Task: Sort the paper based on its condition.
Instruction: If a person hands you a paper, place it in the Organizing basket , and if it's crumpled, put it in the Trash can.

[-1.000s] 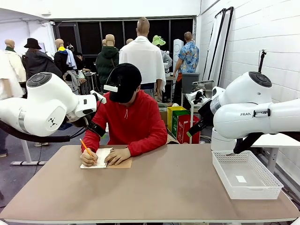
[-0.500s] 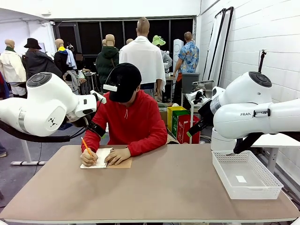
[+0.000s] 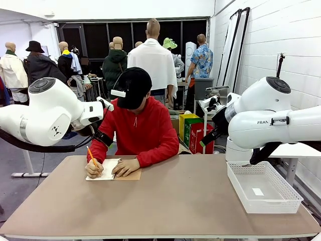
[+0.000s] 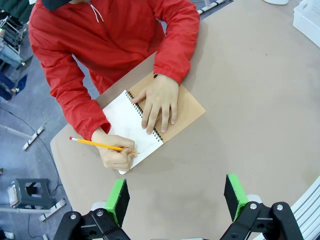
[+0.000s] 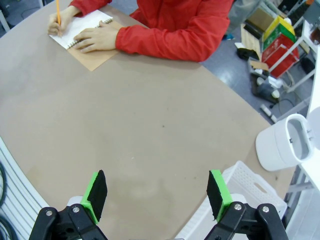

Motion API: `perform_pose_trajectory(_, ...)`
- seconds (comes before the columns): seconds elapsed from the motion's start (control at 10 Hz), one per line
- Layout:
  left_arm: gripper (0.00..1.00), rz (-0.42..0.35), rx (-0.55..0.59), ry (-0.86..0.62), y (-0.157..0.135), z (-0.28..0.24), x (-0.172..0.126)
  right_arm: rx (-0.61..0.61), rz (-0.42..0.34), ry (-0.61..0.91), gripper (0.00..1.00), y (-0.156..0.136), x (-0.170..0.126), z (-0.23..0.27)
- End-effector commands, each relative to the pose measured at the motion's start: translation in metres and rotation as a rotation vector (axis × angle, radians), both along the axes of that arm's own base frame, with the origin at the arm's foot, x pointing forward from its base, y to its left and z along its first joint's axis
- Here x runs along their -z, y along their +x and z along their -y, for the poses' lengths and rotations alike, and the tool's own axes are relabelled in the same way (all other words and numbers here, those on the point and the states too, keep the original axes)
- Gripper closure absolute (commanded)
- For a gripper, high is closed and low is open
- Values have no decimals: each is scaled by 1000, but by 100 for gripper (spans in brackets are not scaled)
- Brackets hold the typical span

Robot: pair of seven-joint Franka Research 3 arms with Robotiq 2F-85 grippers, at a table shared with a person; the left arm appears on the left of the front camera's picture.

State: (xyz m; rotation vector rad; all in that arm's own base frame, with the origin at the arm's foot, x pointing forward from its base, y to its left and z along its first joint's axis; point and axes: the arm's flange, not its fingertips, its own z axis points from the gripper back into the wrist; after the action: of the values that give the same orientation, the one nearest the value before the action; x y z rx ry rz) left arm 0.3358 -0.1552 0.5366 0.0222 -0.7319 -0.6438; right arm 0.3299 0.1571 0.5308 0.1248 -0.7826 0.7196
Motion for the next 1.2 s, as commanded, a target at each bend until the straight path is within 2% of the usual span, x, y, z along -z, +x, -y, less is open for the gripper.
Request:
perform_pose_trajectory(0.0,0,-2,4,4,0,0,0,0,-1,1,0,0,0,1)
perform_pose_trajectory(1.1,0,-2,4,4,0,0,0,0,-1,1,0,0,0,1)
